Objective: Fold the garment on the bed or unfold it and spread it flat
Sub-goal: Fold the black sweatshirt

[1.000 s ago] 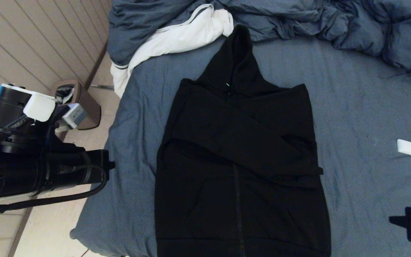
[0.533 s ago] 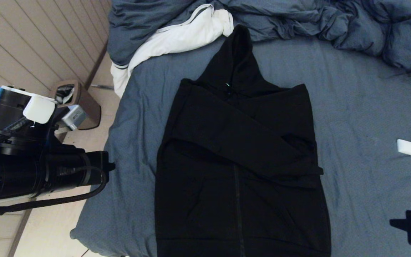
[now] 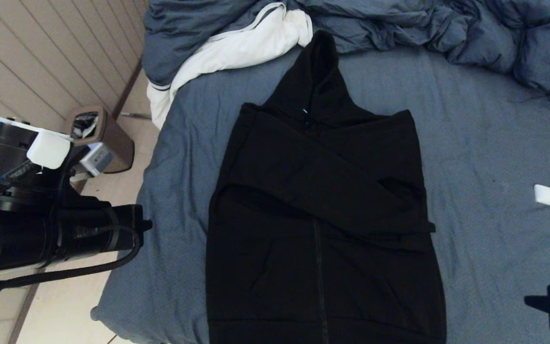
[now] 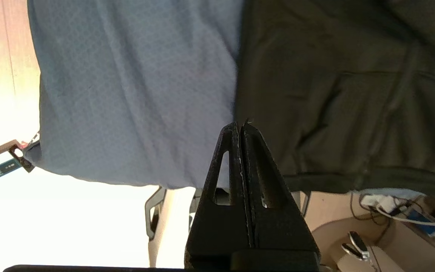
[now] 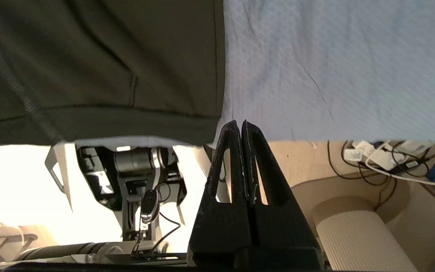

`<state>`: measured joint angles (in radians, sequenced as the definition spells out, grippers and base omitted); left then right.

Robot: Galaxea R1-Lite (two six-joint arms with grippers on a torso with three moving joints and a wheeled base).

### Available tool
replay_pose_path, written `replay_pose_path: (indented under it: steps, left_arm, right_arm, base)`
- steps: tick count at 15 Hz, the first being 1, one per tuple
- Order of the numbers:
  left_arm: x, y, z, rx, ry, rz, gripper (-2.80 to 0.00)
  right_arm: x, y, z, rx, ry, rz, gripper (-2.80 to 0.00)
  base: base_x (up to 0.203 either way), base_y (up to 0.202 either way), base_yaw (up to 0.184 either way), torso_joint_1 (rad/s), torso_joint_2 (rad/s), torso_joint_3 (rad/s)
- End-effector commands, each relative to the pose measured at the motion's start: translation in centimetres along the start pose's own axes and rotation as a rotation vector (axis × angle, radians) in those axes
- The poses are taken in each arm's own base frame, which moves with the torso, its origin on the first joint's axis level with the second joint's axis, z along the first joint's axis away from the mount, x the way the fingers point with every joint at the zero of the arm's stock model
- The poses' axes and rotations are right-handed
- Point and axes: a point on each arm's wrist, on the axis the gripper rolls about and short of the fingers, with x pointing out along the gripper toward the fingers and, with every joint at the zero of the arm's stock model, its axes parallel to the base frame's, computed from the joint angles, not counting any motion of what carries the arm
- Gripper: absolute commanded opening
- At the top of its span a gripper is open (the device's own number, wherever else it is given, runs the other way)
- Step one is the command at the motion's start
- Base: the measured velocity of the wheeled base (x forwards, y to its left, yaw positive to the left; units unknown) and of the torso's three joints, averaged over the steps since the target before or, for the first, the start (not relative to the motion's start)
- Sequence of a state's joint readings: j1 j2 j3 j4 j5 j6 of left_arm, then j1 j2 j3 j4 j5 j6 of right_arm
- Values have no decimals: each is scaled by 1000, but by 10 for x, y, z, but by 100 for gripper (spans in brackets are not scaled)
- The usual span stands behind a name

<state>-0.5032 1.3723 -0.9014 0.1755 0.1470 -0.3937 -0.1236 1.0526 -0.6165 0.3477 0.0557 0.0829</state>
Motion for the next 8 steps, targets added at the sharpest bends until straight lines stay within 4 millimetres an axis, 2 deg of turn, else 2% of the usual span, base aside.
replay_pose_path:
  steps: [1,8]
  left_arm:
    - [-2,1,-1,-3,-6,0,-280]
    - [-5,1,-1,-5,-11,-3,-280]
  right_arm:
    - [-1,0,-1,-1,0,2,-280]
    - [1,-1,-6,6,14,-3,-280]
  base:
    - [0,0,0,-205,466,252]
    - [0,0,0,-230,519,287]
